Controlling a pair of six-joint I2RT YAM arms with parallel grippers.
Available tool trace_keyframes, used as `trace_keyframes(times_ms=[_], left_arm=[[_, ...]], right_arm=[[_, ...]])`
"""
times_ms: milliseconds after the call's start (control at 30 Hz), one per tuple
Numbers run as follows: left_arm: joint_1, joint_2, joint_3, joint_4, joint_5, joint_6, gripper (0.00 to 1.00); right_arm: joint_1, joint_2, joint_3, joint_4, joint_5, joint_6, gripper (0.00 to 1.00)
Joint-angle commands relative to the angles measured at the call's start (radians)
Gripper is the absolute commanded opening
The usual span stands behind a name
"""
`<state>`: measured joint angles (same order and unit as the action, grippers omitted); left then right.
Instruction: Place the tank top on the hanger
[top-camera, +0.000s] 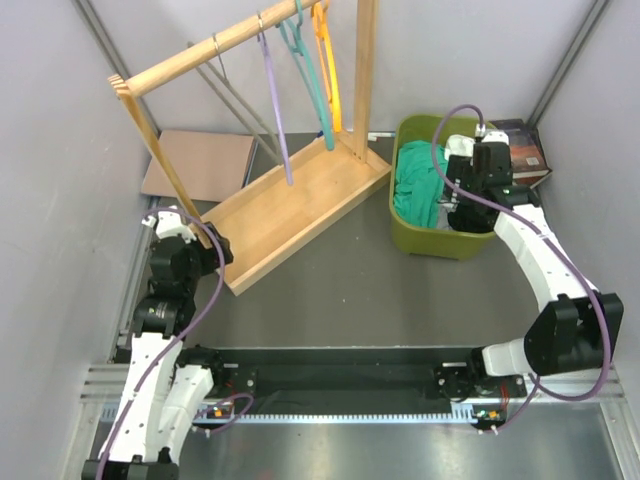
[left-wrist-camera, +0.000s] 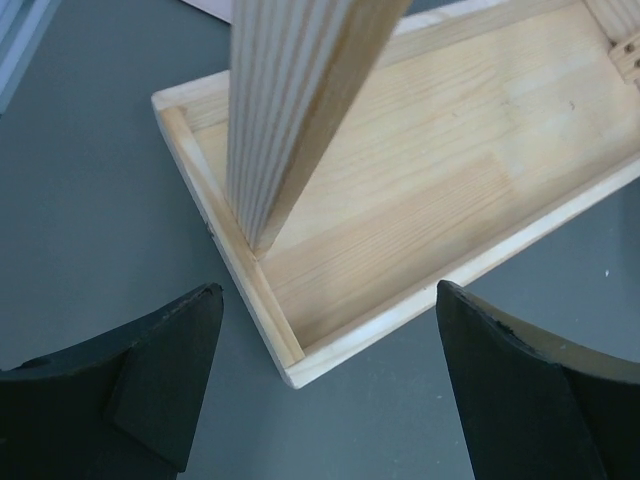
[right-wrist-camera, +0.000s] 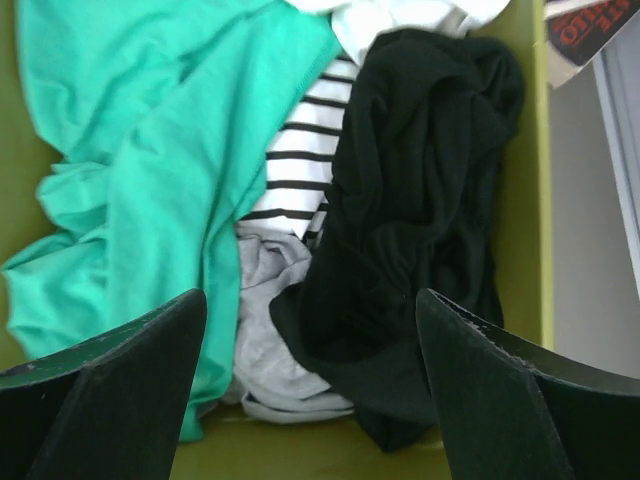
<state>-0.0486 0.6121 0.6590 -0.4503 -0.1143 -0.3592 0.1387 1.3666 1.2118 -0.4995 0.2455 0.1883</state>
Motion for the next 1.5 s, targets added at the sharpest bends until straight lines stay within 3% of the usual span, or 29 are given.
trace_keyframes(times_ms=[0, 100, 233, 300, 333, 400, 567, 700, 1033, 1200, 1367, 1467], left_arm=[[-0.051, 0.049, -0.027, 0.068, -0.044, 0.042, 0.91], [-0.135, 0.092, -0.006, 0.081, -0.103, 0.075, 0.91], [-0.365, 0.149, 0.010, 0.105, -0.243, 0.057, 0.93], [-0.410, 0.181, 0.010, 0.127, -0.254, -0.010, 0.94], [-0.445, 0.187, 0.008, 0.134, -0.260, -0.033, 0.94], [-0.482, 0.202, 0.004, 0.163, -0.274, -0.072, 0.95], [-0.491, 0.262, 0.043, 0.171, -0.295, -0.060, 0.99], [-0.491, 0.320, 0.067, 0.203, -0.260, -0.043, 0.99], [-0.491, 0.347, 0.132, 0.222, -0.248, -0.040, 0.99], [-0.490, 0.377, 0.191, 0.208, -0.232, 0.005, 0.99], [-0.490, 0.405, 0.218, 0.249, -0.213, 0.020, 0.99], [-0.491, 0.419, 0.222, 0.259, -0.211, 0.019, 0.99]], right_arm=[[-0.027, 0.066, 0.057, -0.002, -0.011, 0.010, 0.85], [-0.033, 0.104, 0.075, -0.036, 0.014, 0.010, 0.77], [-0.042, 0.106, 0.104, -0.089, 0.023, 0.003, 0.38], [-0.053, 0.111, 0.114, -0.126, 0.011, -0.006, 0.33], [-0.059, 0.114, 0.114, -0.137, -0.004, -0.009, 0.16], [-0.065, 0.105, 0.104, -0.149, -0.021, -0.016, 0.00], [-0.065, 0.016, 0.196, -0.146, -0.075, -0.064, 0.00], [-0.064, 0.048, 0.340, -0.198, -0.098, -0.112, 0.00], [-0.050, -0.031, 0.294, -0.195, -0.190, -0.020, 0.00], [-0.008, -0.011, 0.575, -0.241, -0.187, -0.003, 0.00], [0.145, 0.106, 1.011, -0.316, -0.114, -0.052, 0.00], [0.255, 0.112, 1.111, -0.286, -0.087, -0.081, 0.00]])
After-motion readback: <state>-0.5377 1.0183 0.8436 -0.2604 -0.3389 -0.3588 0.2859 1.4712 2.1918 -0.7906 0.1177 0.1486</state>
